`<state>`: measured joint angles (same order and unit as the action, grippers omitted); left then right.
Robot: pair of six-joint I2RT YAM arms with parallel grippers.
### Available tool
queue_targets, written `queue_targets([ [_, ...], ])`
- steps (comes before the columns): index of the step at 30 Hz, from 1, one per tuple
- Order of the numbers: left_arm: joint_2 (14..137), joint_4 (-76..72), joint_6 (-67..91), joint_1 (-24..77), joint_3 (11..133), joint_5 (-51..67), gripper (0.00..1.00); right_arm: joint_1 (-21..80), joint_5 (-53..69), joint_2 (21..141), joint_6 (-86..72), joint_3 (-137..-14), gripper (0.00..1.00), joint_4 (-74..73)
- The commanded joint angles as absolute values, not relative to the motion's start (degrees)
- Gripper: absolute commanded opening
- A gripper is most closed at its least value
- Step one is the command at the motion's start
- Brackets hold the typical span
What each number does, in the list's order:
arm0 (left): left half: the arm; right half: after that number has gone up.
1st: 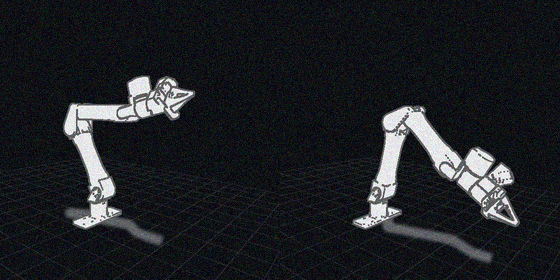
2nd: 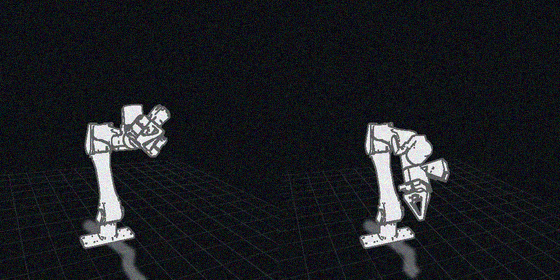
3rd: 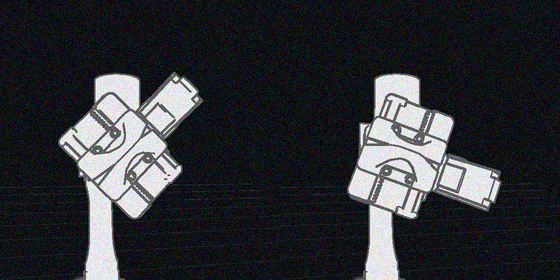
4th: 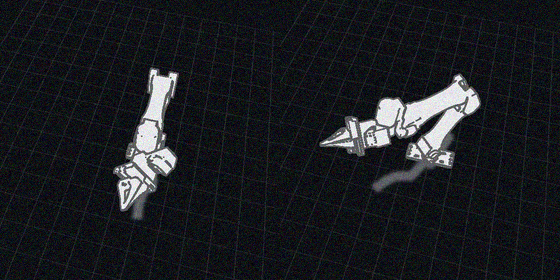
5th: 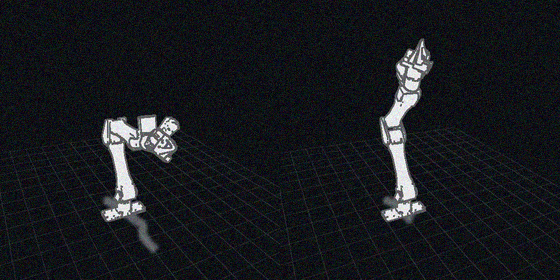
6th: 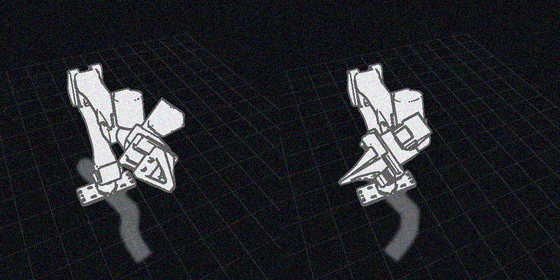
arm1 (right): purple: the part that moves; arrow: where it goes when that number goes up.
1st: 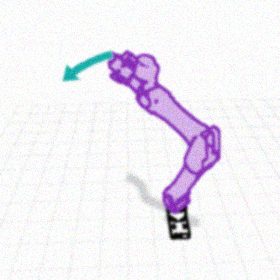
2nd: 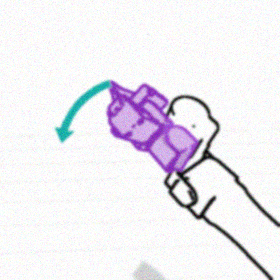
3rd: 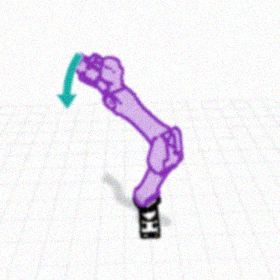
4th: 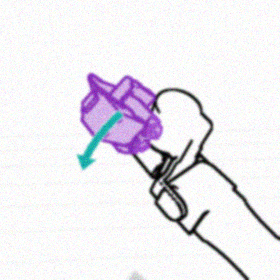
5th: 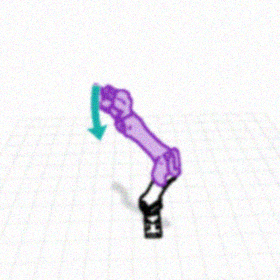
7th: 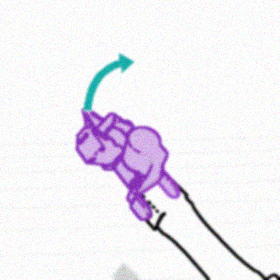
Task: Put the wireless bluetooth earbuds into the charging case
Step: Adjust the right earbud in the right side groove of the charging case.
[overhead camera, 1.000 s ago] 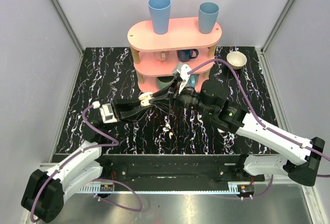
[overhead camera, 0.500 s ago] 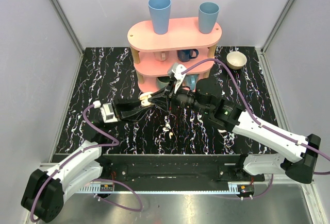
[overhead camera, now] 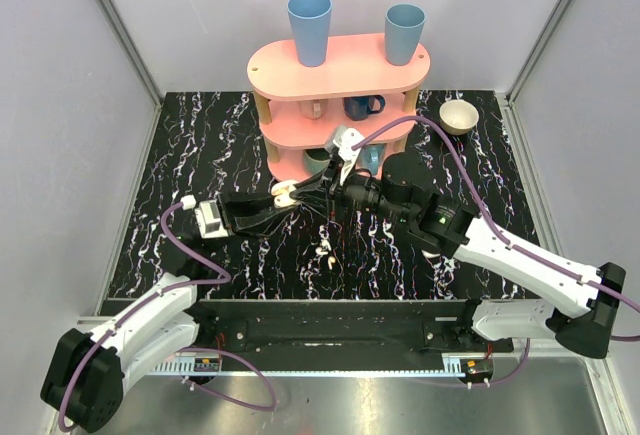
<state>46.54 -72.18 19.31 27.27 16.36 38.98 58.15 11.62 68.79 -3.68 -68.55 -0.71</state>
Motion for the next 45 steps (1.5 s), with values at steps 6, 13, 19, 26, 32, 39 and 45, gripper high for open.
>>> queue_targets([
  [6, 45.4, -81.3, 22.2, 27.5, 18.9, 40.5, 0.0, 58.5, 11.8, 67.8, -1.1, -68.8, 0.34, -3.6],
  [13, 45.3, -80.9, 21.9, 27.5, 18.6, 40.3, 0.0, 58.4, 8.9, 64.1, -0.3, -67.7, 0.5, -2.7],
  [19, 45.4, -80.5, 21.6, 27.5, 18.7, 40.3, 0.0, 58.5, 6.9, 61.1, -0.7, -66.8, 0.55, -0.6],
  [26, 45.9, -79.7, 20.9, 27.5, 18.8, 39.8, 0.0, 58.5, 8.9, 63.5, -6.2, -67.9, 0.49, 4.0],
  [32, 45.1, -76.6, 18.8, 27.5, 18.9, 38.8, 0.0, 61.4, 1.3, 66.7, -8.2, -69.1, 0.47, 2.6],
  [39, 45.3, -75.7, 18.2, 27.5, 19.2, 38.3, 0.0, 62.6, 0.6, 66.5, -7.6, -67.9, 0.49, 4.3],
  [45, 45.7, -75.9, 18.5, 27.5, 19.2, 38.7, 0.0, 62.5, -1.2, 66.2, -6.4, -67.6, 0.49, 5.6],
])
